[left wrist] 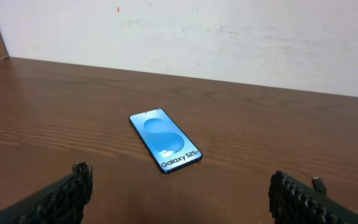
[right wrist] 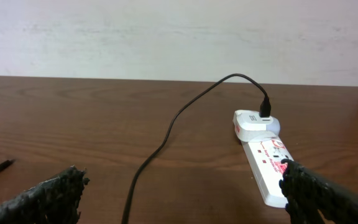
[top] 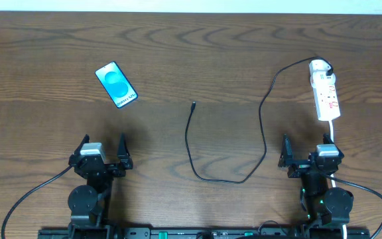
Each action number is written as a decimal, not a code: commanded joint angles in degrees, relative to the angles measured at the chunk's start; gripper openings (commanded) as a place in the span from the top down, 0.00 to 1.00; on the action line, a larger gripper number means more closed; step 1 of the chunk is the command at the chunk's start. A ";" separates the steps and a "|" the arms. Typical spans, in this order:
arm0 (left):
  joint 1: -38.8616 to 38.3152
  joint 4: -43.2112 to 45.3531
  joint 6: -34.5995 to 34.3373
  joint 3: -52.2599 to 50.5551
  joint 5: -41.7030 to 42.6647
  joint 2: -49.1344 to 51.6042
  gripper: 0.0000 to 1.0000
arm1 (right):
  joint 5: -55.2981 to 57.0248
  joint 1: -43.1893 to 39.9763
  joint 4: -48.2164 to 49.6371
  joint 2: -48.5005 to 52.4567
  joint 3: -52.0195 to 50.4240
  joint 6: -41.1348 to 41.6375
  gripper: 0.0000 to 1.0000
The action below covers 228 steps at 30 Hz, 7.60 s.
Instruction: Plug charger to phone and switch on socket
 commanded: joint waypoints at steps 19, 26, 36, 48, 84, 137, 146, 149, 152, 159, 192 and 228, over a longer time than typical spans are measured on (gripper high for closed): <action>0.28 -1.03 0.98 -1.75 -0.96 0.07 0.08 | 0.26 0.87 -0.26 -0.35 -0.07 0.61 0.01; 0.28 -1.03 1.01 -1.75 -0.96 0.07 0.08 | 0.28 0.87 -0.26 -0.35 -0.07 0.61 0.01; 0.28 -1.03 1.01 -1.75 -0.96 0.07 0.08 | 0.26 0.87 -0.26 -0.35 -0.07 0.61 0.01; 0.28 -1.03 1.01 -1.75 -0.96 0.07 0.08 | 0.28 0.87 -0.26 -0.35 -0.07 0.61 0.01; 0.28 -0.79 -0.57 -1.75 0.35 0.35 0.08 | 0.26 0.87 -0.26 -0.35 -0.07 0.61 0.01; 0.22 -56.72 4.61 94.44 15.23 91.97 0.07 | 0.26 0.87 -0.26 -0.35 -0.07 0.61 0.01; 0.13 -57.11 4.44 95.82 19.47 95.82 0.08 | 0.28 0.87 -0.26 -0.35 -0.07 0.61 0.01; 0.11 -53.53 2.99 95.65 19.21 96.83 0.08 | 0.26 0.87 -0.26 -0.35 -0.07 0.61 0.01; 0.13 -50.69 -6.45 95.65 11.58 99.38 0.08 | 0.26 0.87 -0.26 -0.35 -0.07 0.61 0.01; 0.13 -47.15 -19.04 95.65 -2.32 107.67 0.08 | 0.28 0.87 -0.26 -0.35 -0.07 0.61 0.01; 1.95 -40.02 -23.98 95.65 -3.34 125.13 0.08 | 0.26 0.87 -0.26 -0.35 -0.07 0.61 0.01; 2.91 -35.32 -25.90 93.81 -6.49 128.85 0.08 | 0.26 0.87 -0.26 -0.35 -0.07 0.61 0.01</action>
